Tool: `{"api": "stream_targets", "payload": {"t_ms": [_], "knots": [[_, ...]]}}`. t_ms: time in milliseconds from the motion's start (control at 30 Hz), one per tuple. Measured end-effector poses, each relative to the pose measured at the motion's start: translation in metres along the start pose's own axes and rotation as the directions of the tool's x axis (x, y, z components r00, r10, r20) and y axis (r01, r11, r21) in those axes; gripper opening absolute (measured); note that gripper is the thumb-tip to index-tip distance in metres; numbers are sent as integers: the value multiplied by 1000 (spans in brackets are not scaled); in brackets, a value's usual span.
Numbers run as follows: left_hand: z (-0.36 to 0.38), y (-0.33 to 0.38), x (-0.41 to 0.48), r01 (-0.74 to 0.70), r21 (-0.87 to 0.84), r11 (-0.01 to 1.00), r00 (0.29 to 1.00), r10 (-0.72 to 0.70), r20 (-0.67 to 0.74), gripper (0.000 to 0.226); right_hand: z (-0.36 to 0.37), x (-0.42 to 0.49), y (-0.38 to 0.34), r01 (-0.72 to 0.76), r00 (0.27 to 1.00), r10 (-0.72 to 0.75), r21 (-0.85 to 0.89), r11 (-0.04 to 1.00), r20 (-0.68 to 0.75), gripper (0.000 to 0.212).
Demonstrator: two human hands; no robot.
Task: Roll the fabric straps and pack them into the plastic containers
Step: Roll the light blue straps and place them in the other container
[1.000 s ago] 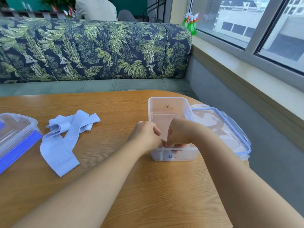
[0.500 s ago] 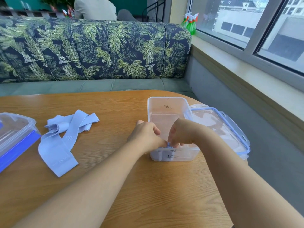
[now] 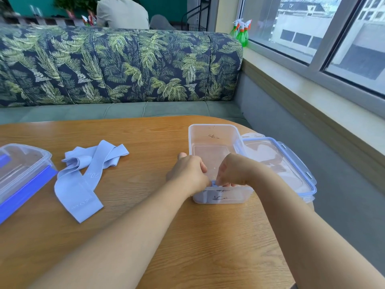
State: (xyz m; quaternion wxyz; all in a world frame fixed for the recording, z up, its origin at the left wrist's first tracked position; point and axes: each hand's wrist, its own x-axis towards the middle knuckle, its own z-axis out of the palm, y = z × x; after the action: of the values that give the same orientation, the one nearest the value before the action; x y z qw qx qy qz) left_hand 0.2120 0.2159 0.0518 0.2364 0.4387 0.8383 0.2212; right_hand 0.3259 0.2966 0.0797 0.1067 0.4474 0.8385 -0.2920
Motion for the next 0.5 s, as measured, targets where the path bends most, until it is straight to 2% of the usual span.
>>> {"api": "stream_targets", "payload": {"t_ms": [233,500], "knots": [[-4,-1,-1,16,6,1000,1000,-16,17,24,1,-4,4,3,1000,-1,67,998,-22,19],[-6,-1,-3,-9,-101,995,1000,10,10,33,-3,-7,0,-19,1000,20,43,999,-14,21]]}}
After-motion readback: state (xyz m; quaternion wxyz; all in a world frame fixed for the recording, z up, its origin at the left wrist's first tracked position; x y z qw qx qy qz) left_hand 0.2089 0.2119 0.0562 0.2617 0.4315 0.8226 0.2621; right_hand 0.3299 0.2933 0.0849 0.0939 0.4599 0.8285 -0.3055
